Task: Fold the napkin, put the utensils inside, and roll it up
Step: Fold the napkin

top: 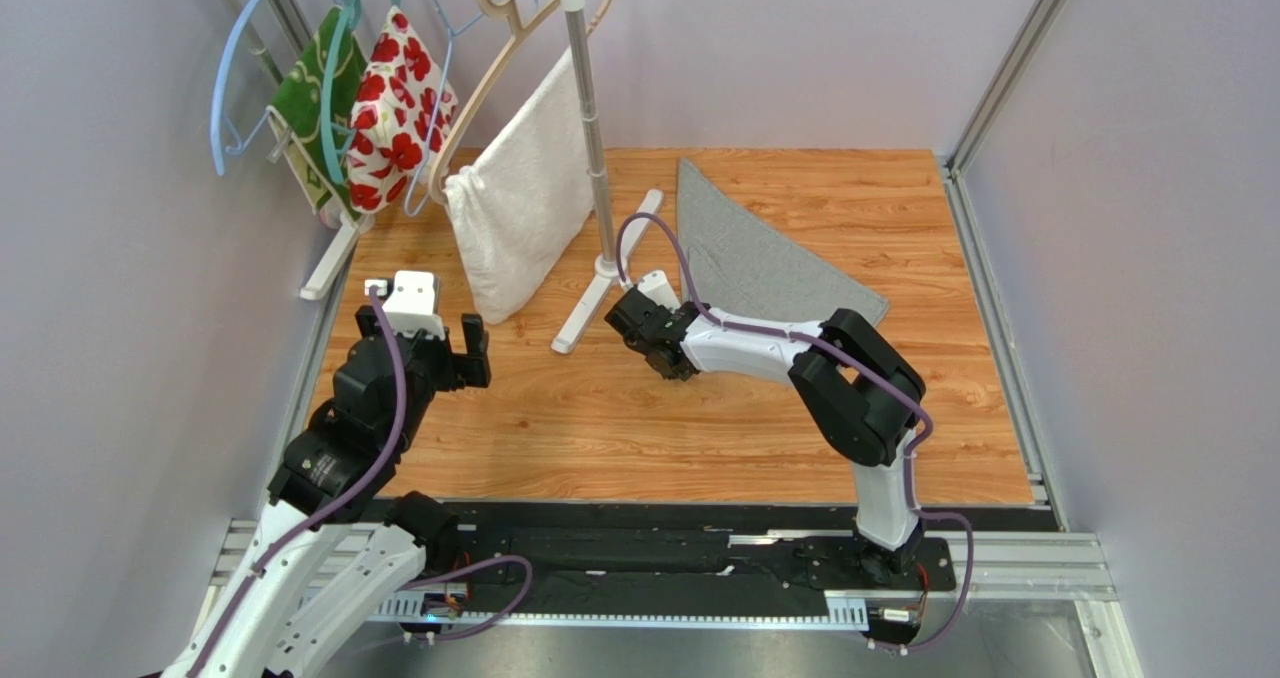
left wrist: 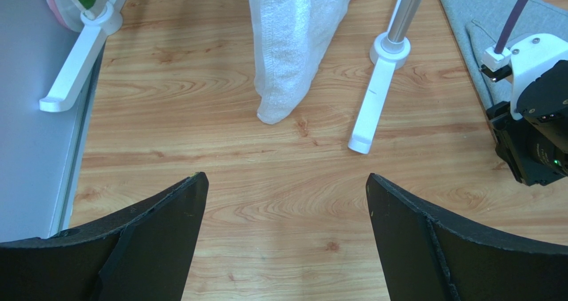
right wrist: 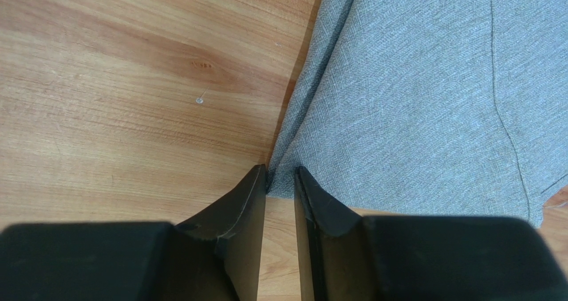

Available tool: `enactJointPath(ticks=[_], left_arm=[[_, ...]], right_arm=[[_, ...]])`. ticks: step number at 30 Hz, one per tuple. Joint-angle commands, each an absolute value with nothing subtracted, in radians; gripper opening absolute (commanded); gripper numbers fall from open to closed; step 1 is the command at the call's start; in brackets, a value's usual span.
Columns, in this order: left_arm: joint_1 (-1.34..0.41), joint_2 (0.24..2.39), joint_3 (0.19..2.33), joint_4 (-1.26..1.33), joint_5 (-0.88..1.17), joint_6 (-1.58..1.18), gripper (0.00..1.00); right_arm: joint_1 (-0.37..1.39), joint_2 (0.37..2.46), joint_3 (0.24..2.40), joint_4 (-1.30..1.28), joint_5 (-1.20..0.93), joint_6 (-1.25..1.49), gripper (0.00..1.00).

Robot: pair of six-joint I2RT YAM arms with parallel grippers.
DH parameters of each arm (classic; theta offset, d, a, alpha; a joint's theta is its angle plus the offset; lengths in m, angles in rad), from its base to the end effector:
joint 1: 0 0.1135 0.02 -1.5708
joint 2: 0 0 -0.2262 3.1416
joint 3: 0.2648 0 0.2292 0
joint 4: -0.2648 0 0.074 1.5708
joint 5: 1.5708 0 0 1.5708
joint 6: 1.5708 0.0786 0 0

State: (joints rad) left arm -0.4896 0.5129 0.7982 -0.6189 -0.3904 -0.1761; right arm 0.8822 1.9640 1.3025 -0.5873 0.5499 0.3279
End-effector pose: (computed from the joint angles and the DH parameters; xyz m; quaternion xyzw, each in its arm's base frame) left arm 0.1525 -0.0474 0.2963 0.0137 0.8070 -0.0365 0.5893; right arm 0.2622 0.2539 0.1001 -0.2181 0.9256 -0.1327 0.2793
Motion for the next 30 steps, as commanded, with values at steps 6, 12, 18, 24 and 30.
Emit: enactJointPath(ticks=[6,12,18,24,30], left_arm=[[-0.491,0.514,0.795,-0.606,-0.384,-0.179,0.98],[-0.491,0.517,0.807,-0.612,-0.338,-0.186,0.95],[-0.491,0.535,0.825,-0.614,-0.267,-0.196,0.93],[-0.491,0.525,0.819,-0.611,-0.278,-0.196,0.93],[-0.491,0.517,0.813,-0.609,-0.313,-0.186,0.94]], right_arm=[[0.885,1.951,1.256,-0.587,0.546,0.371,0.00],[0.885,1.801,1.102,-0.704,0.555,0.477,0.00],[0.899,1.611,0.920,-0.937,0.543,0.708,0.00],[0.968,1.473,0.993,-1.069,0.534,0.770,0.39],[0.960,1.563,1.235,-0.988,0.574,0.574,0.45]])
